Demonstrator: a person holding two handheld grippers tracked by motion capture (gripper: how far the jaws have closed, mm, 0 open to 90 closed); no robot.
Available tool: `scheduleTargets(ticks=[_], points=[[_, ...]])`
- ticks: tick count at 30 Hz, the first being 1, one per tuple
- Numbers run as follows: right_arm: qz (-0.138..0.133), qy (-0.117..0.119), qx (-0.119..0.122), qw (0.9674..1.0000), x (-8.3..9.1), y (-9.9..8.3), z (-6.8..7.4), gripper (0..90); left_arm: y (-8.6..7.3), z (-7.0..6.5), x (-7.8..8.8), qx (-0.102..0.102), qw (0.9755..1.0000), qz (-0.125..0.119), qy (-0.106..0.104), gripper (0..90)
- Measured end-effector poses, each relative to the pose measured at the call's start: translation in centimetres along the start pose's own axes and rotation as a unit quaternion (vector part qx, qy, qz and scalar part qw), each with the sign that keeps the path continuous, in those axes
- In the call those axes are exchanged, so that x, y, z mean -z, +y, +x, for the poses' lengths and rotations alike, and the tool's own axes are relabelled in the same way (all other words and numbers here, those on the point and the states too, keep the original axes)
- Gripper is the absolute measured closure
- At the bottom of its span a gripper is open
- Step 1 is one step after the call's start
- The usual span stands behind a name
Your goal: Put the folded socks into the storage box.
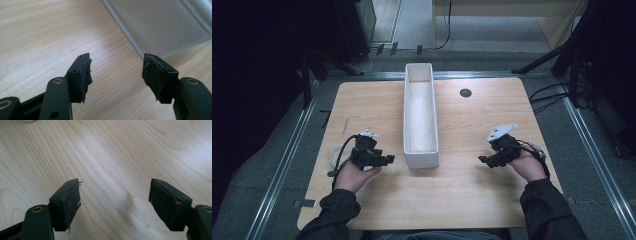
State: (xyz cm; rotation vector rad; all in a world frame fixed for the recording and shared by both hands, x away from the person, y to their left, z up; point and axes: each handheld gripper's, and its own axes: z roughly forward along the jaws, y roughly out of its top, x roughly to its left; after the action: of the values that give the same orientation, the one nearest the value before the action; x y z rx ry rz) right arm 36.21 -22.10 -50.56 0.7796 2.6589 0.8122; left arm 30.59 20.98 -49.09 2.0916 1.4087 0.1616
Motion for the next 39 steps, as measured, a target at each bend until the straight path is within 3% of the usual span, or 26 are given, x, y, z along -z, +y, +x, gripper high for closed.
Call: scheduleTargets(ticks=[5,14,30,34,36,39], points=[[-0.001,0.0,0.002,1.0,-0.2,0.3,0.0,25.3,-0.3,-0.6,0.6,-0.004,1.0,-0.002,-0.002,36.3],[0.003,-0.001,0.001,1.0,-0.3,0.4,0.0,25.1,-0.5,-0.5,0.7,0.009,0.9999,0.008,0.001,33.1],[0.002,-0.001,-0.002,1.0,-0.3,0.5,-0.1,24.6,-0.8,0.6,1.1,0.036,0.9992,0.017,-0.002,34.6],[0.002,-0.002,-0.005,1.0,-0.2,0.5,-0.1,24.6,-0.8,0.8,1.3,0.038,0.9992,0.014,0.002,34.5],[0.003,-0.001,-0.004,1.0,-0.3,0.5,-0.2,24.6,-0.8,1.0,1.3,0.035,0.9991,0.016,0.016,35.3],[0.006,0.001,-0.004,1.0,-0.4,0.7,-0.1,24.5,-0.9,1.4,1.5,0.044,0.9988,0.016,0.016,35.2]])
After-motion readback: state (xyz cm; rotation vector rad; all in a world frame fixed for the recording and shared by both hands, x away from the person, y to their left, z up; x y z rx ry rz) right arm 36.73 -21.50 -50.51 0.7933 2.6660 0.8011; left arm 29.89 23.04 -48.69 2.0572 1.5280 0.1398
